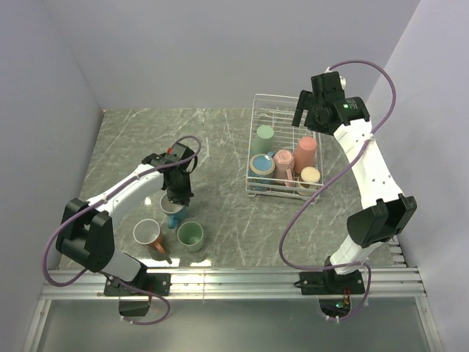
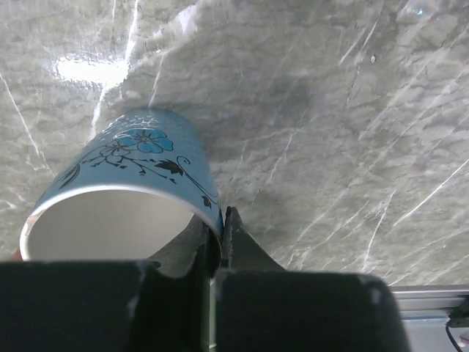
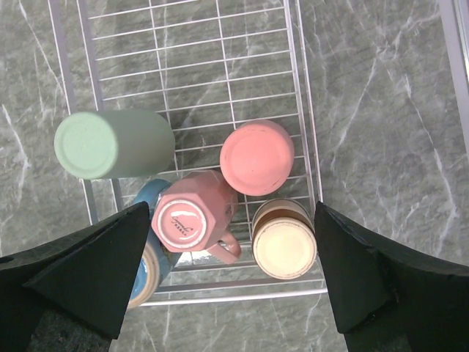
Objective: Load the cups into the dish rack
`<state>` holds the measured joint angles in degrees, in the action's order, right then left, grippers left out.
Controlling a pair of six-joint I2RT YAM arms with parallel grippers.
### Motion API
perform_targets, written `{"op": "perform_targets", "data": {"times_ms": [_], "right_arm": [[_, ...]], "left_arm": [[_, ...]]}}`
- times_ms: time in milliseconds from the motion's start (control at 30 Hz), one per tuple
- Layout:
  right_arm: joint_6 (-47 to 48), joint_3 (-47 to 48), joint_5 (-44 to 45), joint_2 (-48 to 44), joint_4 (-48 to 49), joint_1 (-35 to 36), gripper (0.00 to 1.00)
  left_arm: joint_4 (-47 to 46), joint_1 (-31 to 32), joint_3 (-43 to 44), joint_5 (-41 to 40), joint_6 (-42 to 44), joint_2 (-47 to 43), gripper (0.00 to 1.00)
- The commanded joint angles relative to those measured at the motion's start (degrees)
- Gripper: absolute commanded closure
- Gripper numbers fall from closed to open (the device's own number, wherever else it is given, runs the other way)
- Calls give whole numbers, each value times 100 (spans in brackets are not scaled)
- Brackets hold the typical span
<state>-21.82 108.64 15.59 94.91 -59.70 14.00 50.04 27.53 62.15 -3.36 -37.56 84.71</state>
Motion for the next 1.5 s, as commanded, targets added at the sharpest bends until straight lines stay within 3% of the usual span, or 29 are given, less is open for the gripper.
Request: {"op": "perform_targets", "data": {"times_ms": [0,133,267,367,467,533,600,633,667,733,767,900,933,1033,1167,1467], "right_arm": [[20,78,75,-324,2,6,0],[12,218,75,-333,-85,-2,0],[-23,709,-108,-307,-199,-2,0],[-67,1096,-476,-254,-270,15,0],[-94,1457,-1012,-122,-314,33,0],[-85,1380,-2179,-218,140,24,0],[-199,942,-3677,-437,624,-37,0],[-434,722,-4269,-534,1279,-55,0],[-593,189,-4745,-622,1668,-81,0],[-1075,-297,-5876,-816,2737,-99,0],[-1235,-743,-6171,-860,3119,-99,0],[-1833,-1511,-6885,-931,4421,-117,0],[-2026,-1626,-6929,-896,4815,-143,0],[-2474,-1995,-7237,-817,5598,-204,0],[-2677,-2084,-7316,-738,5961,-205,0],[-3724,-2321,-7642,-694,7420,-135,0]], "left_arm": [[-100,24,130,-218,117,54,99],[233,16,639,-332,345,134,100],[725,-19,1964,-464,592,362,100],[735,-151,3178,-114,881,652,100],[307,-519,3900,771,821,845,100],[-133,-924,3998,1936,454,872,100],[-1378,-1152,3622,2617,128,610,100],[-1870,-1205,3429,3386,-248,495,100],[-2902,-1267,3122,3742,-469,416,100],[-3743,-1390,2979,4489,-1161,406,100],[-4121,-1408,2900,5137,-1418,441,100],[-7053,-1417,2294,6028,-3323,599,100],[-8444,-1417,2145,6118,-4328,626,100],[-11058,-1417,1670,6040,-6128,792,99],[-12201,-1408,1222,5785,-7028,890,100],[-12703,-1259,1045,5601,-7397,960,100]]}}
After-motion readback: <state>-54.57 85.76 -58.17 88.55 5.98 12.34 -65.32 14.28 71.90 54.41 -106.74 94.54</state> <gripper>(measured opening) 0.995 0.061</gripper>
